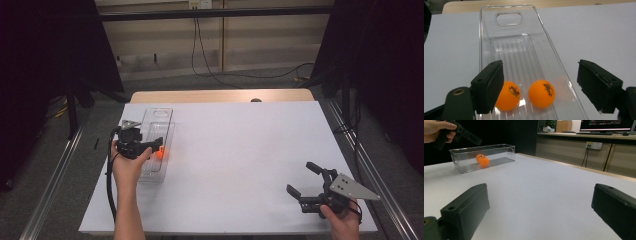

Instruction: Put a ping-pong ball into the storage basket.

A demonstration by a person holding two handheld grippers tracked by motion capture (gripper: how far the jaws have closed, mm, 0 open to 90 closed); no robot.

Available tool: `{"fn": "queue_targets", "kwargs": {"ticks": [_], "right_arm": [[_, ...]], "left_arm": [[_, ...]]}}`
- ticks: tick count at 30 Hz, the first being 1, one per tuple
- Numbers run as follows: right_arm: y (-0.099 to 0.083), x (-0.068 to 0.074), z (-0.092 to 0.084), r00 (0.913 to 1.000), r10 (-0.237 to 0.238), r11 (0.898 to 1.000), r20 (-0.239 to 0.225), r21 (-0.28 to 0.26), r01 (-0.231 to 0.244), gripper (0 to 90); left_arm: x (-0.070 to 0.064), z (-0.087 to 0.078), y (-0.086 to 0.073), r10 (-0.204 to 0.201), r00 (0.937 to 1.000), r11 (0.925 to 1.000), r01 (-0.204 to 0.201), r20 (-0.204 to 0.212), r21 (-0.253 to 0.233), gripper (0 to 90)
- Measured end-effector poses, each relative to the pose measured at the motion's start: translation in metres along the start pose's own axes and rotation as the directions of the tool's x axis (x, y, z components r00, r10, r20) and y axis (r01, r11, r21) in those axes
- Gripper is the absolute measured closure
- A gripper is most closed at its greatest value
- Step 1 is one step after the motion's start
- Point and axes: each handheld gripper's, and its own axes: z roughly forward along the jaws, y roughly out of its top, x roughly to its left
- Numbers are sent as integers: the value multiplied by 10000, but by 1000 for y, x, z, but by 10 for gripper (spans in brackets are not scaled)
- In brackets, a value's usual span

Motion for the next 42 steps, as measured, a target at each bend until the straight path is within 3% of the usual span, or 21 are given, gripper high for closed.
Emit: {"fn": "queue_targets", "kwargs": {"ticks": [11, 19, 21, 42], "right_arm": [[0, 0, 0, 10000, 16, 10000, 50, -46, -16, 7], [0, 0, 0, 10000, 27, 10000, 55, -56, -27, 7], [0, 0, 0, 10000, 40, 10000, 63, -47, -40, 7], [0, 0, 1, 10000, 20, 10000, 22, 17, -20, 7]], "left_arm": [[-2, -10, 0, 105, 9993, 9987, -87, 359, -494, 118], [-6, -17, -2, 276, 9973, 9940, -202, 675, -1079, 66], [-7, -17, -4, 187, 9961, 9920, -77, 864, -1259, 65], [-7, -21, -28, 533, 9932, 9869, -366, 1035, -1571, 36]]}}
